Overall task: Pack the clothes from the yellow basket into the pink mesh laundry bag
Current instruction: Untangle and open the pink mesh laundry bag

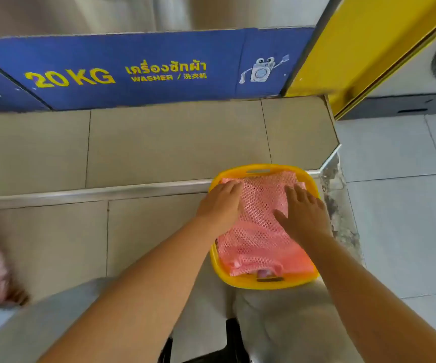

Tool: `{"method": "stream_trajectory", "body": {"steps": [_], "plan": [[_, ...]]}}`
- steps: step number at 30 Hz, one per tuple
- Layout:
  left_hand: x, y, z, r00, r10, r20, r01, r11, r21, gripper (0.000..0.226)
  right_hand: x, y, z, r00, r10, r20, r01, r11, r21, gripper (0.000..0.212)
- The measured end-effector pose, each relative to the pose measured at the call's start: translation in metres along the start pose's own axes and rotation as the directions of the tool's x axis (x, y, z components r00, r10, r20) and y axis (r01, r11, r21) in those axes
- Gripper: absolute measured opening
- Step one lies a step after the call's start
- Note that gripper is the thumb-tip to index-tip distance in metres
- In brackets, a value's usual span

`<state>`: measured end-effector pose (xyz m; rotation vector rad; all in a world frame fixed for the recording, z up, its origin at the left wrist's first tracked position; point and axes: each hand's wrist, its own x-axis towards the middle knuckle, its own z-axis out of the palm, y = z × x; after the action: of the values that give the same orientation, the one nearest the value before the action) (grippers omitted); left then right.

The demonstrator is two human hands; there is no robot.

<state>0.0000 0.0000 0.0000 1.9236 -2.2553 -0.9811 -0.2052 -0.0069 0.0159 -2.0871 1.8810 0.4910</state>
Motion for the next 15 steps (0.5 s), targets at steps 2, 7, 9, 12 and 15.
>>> {"method": "stream_trajectory", "body": {"steps": [2, 7, 9, 12, 15], "plan": [[0.015, -0.002, 0.019, 0.999, 0.04, -0.005, -0.04, 0.999, 0.0, 0.05, 0.011, 0.002, 0.02, 0.999, 0.041, -0.018, -0.041, 0.999, -0.004, 0.08], [0.055, -0.006, 0.063, 1.0, -0.018, -0.003, 0.018, 0.986, 0.165, 0.062, 0.041, 0.01, 0.06, 0.998, 0.053, -0.035, -0.053, 0.999, -0.007, 0.089], [0.062, -0.007, 0.072, 0.998, -0.061, 0.014, 0.057, 0.973, 0.222, 0.065, 0.05, 0.013, 0.066, 0.995, 0.046, -0.089, -0.049, 0.998, -0.038, 0.088], [0.067, -0.007, 0.085, 0.995, -0.098, -0.004, 0.094, 0.947, 0.306, 0.062, 0.058, 0.015, 0.074, 0.985, 0.034, -0.171, -0.041, 0.999, -0.035, 0.081], [0.067, -0.006, 0.088, 0.992, -0.128, -0.018, 0.126, 0.93, 0.344, 0.067, 0.058, 0.014, 0.077, 0.969, -0.016, -0.247, -0.008, 0.995, -0.096, 0.061]]}}
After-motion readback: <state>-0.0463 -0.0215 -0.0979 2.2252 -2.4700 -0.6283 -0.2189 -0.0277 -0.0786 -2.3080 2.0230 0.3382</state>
